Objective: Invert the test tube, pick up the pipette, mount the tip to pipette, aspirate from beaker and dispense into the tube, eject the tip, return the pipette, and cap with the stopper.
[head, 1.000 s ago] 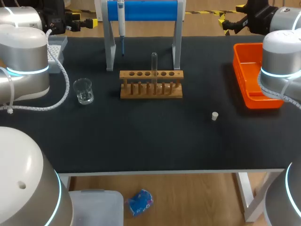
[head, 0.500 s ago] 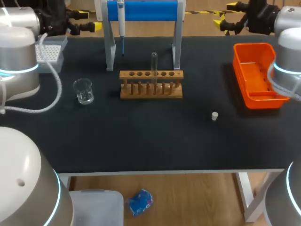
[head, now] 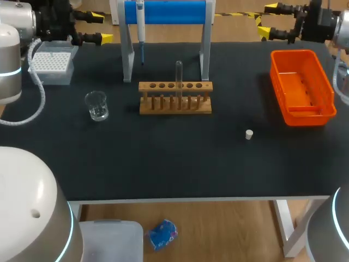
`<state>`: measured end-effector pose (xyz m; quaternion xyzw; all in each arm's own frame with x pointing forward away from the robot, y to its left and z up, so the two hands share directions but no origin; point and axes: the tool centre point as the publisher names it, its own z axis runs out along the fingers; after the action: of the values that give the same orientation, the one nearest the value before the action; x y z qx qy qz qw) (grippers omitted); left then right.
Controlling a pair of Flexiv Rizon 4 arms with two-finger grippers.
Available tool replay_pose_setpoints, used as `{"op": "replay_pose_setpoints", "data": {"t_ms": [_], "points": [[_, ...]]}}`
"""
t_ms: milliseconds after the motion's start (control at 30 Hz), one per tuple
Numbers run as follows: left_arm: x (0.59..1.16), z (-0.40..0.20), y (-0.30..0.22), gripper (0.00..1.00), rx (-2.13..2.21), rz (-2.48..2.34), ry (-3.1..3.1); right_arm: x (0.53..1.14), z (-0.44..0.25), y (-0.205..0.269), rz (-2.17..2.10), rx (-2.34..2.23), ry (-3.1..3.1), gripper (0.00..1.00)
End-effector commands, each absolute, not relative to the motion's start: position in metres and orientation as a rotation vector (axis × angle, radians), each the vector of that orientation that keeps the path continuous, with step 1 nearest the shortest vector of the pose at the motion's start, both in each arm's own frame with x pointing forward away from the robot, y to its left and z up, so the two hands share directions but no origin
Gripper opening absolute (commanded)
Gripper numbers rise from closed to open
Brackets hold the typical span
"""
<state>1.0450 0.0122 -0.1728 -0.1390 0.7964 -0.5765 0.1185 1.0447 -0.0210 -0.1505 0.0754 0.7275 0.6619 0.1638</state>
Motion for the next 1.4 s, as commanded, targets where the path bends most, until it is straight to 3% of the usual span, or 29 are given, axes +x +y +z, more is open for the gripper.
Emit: {"op": "replay_pose_setpoints", "data": {"t_ms": [33,567,1033,1400], "points": [[1.048,-0.173,0.013,1.00,-0.389,-1.699,2.349,1.051,-0.153,-0.022,1.941,0.122,2.132,1.00],[0.957,-0.210,-0.023,1.00,-0.203,-1.524,2.459,0.966,-0.191,0.047,2.170,-0.116,2.234,1.00],[0.959,-0.212,-0.024,1.00,-0.193,-1.528,2.475,0.966,-0.191,0.047,2.170,-0.116,2.234,1.00],[0.951,-0.247,-0.090,1.00,-0.202,-1.522,2.569,0.964,-0.224,0.089,2.130,-0.094,2.339,1.00]]}}
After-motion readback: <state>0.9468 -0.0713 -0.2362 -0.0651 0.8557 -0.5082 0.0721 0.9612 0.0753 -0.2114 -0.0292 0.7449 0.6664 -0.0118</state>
